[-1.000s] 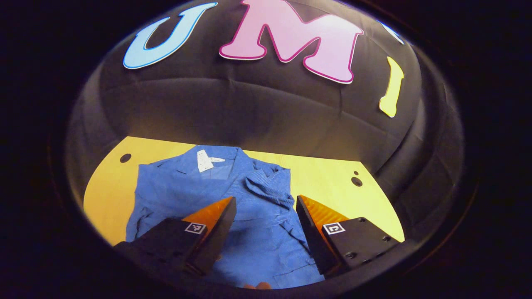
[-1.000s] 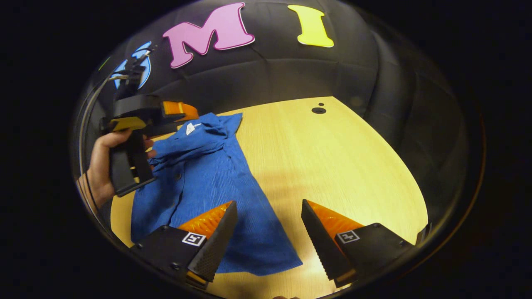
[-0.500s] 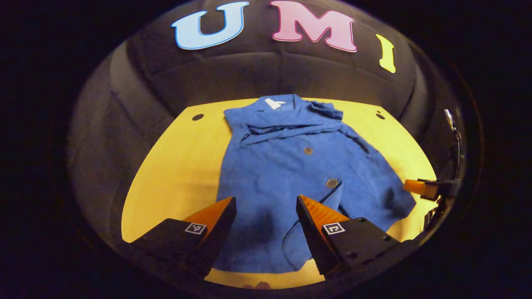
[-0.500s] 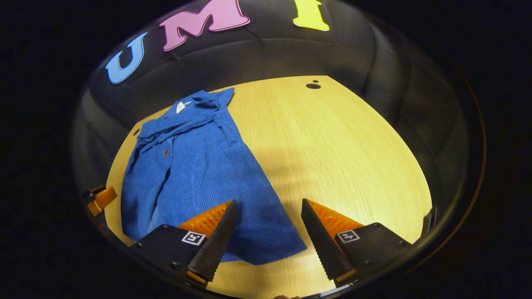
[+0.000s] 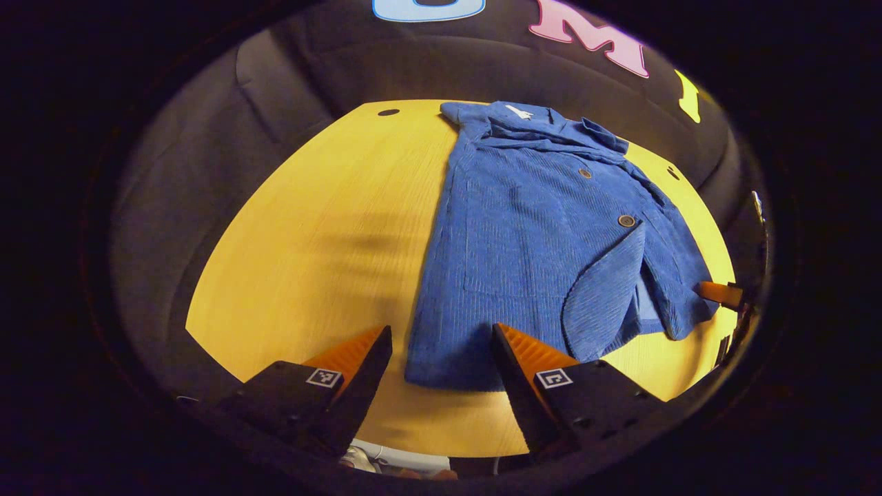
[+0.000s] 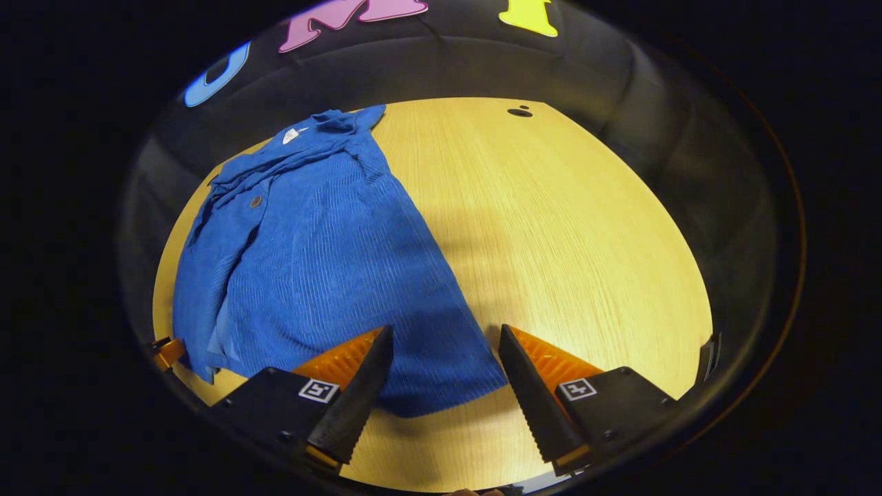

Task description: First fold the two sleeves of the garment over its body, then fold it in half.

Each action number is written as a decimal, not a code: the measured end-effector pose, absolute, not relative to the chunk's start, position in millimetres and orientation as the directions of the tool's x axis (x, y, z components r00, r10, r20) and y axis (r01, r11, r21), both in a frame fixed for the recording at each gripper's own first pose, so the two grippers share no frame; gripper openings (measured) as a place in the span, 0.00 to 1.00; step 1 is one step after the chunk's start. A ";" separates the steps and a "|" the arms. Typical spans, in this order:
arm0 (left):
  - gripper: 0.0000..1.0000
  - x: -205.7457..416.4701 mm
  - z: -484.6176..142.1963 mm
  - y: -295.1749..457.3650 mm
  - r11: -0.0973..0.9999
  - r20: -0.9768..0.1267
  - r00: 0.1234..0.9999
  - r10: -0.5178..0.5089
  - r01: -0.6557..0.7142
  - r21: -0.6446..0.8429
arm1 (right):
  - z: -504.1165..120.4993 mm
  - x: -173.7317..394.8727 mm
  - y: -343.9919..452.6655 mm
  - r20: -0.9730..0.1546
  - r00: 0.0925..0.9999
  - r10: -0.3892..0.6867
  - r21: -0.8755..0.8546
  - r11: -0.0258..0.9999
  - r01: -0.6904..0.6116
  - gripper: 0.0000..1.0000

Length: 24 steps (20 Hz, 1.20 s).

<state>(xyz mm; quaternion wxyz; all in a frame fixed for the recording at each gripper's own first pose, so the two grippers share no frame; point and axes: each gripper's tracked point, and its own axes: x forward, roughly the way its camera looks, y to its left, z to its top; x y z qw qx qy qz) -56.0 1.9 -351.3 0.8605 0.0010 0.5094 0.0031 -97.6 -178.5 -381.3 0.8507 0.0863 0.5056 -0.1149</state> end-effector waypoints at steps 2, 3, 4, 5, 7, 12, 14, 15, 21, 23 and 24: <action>0.85 -55.3 -351.9 1.0 1.000 -0.866 0.500 0.000 0.018 0.011 | -380.6 -97.2 -178.5 -0.877 0.467 -0.110 0.030 0.959 0.282 0.99; 0.84 -51.7 -349.7 -2.1 0.999 -0.858 0.514 -0.006 0.031 0.011 | -379.1 -98.8 -178.0 -0.880 0.462 -0.109 0.031 0.958 0.285 0.99; 0.83 -51.7 -352.5 -7.9 0.999 -0.863 0.506 -0.013 0.040 0.008 | -380.4 -97.5 -178.2 -0.879 0.465 -0.110 0.031 0.957 0.287 1.00; 0.78 -49.9 -352.0 -12.0 0.998 -0.863 0.504 -0.023 0.061 0.009 | -380.3 -98.9 -178.1 -0.883 0.456 -0.109 0.031 0.957 0.288 0.99; 0.61 -49.0 -352.0 -19.9 0.997 -0.865 0.500 -0.032 0.078 0.008 | -379.1 -97.5 -175.2 -0.888 0.448 -0.102 0.039 0.955 0.294 0.89; 0.07 -41.4 -352.4 -35.7 0.998 -0.856 0.515 -0.052 0.050 -0.031 | -376.9 -88.7 -159.6 -0.894 0.443 -0.075 0.071 0.950 0.304 0.16; 0.01 -43.7 -349.7 -37.0 0.997 -0.852 0.519 -0.076 0.064 -0.050 | -381.1 -84.9 -155.9 -0.894 0.445 -0.048 0.078 0.962 0.260 0.05; 0.01 -45.3 -349.8 -38.8 0.995 -0.853 0.513 -0.096 0.076 -0.066 | -378.9 -84.3 -151.2 -0.893 0.449 -0.019 0.098 0.967 0.236 0.02; 0.00 -28.7 -321.7 -54.3 0.986 -0.823 0.545 -0.161 0.065 -0.151 | -357.3 -60.9 -132.2 -0.859 0.509 0.061 0.216 0.943 0.252 0.01; 0.00 -13.0 -298.1 -59.6 0.983 -0.795 0.580 -0.177 0.071 -0.167 | -338.9 -40.8 -128.9 -0.832 0.549 0.075 0.238 0.943 0.233 0.01; 0.00 -2.7 -286.6 -60.2 0.982 -0.780 0.598 -0.185 0.082 -0.170 | -328.7 -29.2 -127.8 -0.815 0.574 0.079 0.247 0.944 0.220 0.01</action>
